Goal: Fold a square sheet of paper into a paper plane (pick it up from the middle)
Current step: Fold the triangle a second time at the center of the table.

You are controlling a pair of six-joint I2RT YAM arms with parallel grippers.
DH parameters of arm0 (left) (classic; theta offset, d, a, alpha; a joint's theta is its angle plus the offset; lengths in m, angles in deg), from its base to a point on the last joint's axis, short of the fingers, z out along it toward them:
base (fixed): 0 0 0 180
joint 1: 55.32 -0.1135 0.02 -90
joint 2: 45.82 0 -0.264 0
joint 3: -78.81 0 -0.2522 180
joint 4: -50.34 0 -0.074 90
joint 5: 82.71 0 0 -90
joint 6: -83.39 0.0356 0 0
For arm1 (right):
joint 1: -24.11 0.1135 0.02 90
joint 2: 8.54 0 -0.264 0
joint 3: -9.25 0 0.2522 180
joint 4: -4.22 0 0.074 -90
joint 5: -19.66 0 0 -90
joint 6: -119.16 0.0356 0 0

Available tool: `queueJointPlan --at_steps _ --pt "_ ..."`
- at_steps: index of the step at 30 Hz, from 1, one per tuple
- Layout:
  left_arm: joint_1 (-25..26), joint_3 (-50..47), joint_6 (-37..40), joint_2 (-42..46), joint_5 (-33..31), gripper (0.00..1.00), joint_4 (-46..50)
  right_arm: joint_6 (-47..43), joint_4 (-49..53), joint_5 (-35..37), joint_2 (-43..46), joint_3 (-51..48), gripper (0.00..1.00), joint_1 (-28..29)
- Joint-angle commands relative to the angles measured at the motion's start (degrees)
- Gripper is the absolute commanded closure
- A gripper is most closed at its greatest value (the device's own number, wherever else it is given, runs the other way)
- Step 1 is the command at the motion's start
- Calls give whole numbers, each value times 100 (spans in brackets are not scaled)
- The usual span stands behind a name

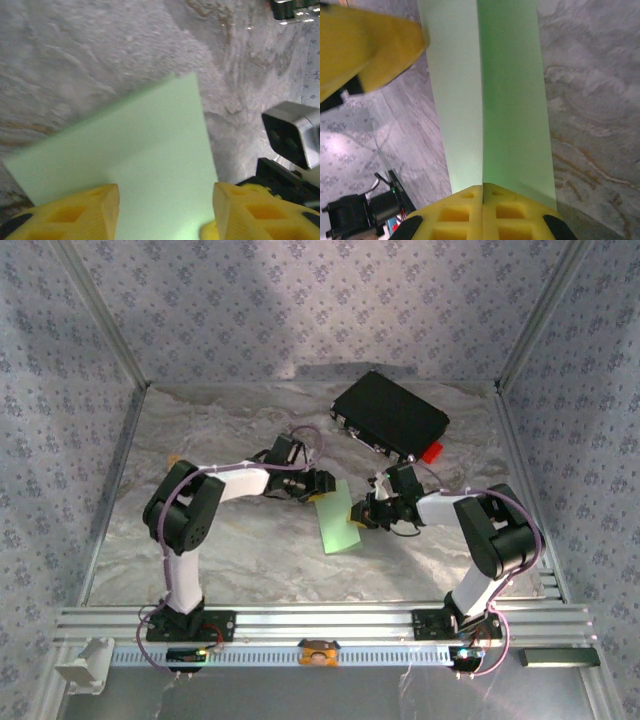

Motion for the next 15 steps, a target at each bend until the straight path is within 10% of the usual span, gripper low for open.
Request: queueJointPlan --at_steps 1,15 --pt "195 208 489 559 -530 44 455 558 -450 491 222 -262 98 -52" --pt "637 -1176 1113 1738 -1454 49 -870 887 -619 385 400 -279 79 -72"
